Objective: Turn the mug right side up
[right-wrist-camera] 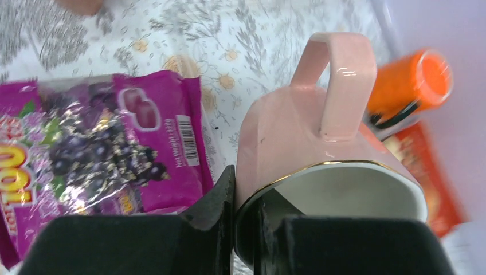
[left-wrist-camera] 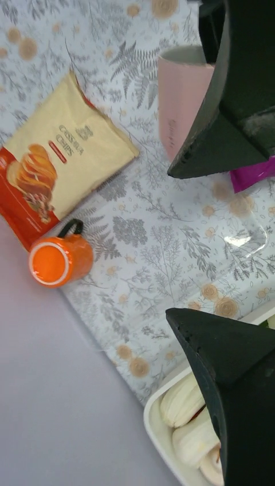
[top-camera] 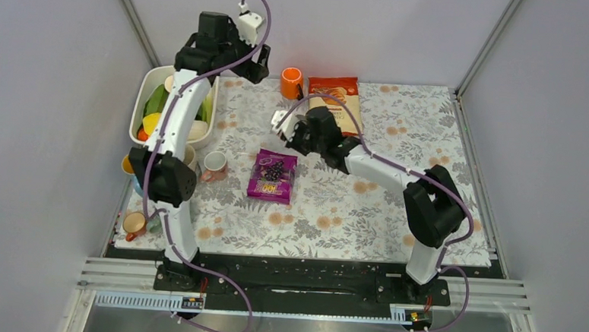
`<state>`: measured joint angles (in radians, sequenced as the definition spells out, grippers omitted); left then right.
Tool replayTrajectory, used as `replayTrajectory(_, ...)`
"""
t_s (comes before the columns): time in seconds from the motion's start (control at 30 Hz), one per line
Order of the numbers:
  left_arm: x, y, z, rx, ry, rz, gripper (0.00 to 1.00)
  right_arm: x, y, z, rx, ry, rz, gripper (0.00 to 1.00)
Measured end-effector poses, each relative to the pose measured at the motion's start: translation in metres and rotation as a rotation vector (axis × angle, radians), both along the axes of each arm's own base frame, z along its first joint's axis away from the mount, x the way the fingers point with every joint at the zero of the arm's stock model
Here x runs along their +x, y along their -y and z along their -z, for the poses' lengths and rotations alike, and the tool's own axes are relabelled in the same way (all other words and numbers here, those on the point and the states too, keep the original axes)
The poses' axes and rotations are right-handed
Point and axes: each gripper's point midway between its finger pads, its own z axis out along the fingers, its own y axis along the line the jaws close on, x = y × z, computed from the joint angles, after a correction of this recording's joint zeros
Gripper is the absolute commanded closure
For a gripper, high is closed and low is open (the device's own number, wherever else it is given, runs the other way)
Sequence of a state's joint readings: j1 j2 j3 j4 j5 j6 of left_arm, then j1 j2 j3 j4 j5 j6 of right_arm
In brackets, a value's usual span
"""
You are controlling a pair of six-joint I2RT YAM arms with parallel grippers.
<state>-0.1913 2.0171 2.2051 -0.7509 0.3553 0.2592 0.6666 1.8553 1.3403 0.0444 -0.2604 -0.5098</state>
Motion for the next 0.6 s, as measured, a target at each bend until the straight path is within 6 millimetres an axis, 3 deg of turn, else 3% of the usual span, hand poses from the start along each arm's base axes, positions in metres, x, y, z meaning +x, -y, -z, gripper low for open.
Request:
replayTrajectory(0.1, -0.033, 0.013, -0.046, 0.021, 0.073, 0.047, 0.06, -0.025, -0.012, -0.016, -0.161, 0.197, -0.12, 1.0)
replayTrajectory(0.17, -0.061, 0.037, -0.06, 0.05, 0.095, 0.117, 0.03, -0.036, -0.017, -0.017, -0.234, 0.261, -0.176, 1.0)
replayTrajectory(0.23, -0.09, 0.064, -0.062, 0.082, 0.093, 0.202, 0.03, -0.043, -0.015, -0.012, -0.313, 0.291, -0.214, 1.0)
replayTrajectory(0.3, -0.113, 0.089, -0.052, 0.113, 0.071, 0.281, 0.03, -0.043, -0.007, -0.006, -0.373, 0.296, -0.216, 1.0)
replayTrajectory(0.37, -0.124, 0.099, -0.036, 0.152, 0.037, 0.316, 0.03, -0.043, 0.002, -0.002, -0.43, 0.302, -0.205, 1.0)
replayTrajectory(0.47, -0.13, 0.099, 0.0, 0.252, -0.022, 0.32, 0.05, -0.043, 0.009, 0.001, -0.494, 0.31, -0.185, 1.0)
replayTrajectory(0.6, -0.131, 0.092, 0.032, 0.383, -0.045, 0.29, 0.07, -0.051, 0.01, 0.004, -0.55, 0.318, -0.182, 1.0)
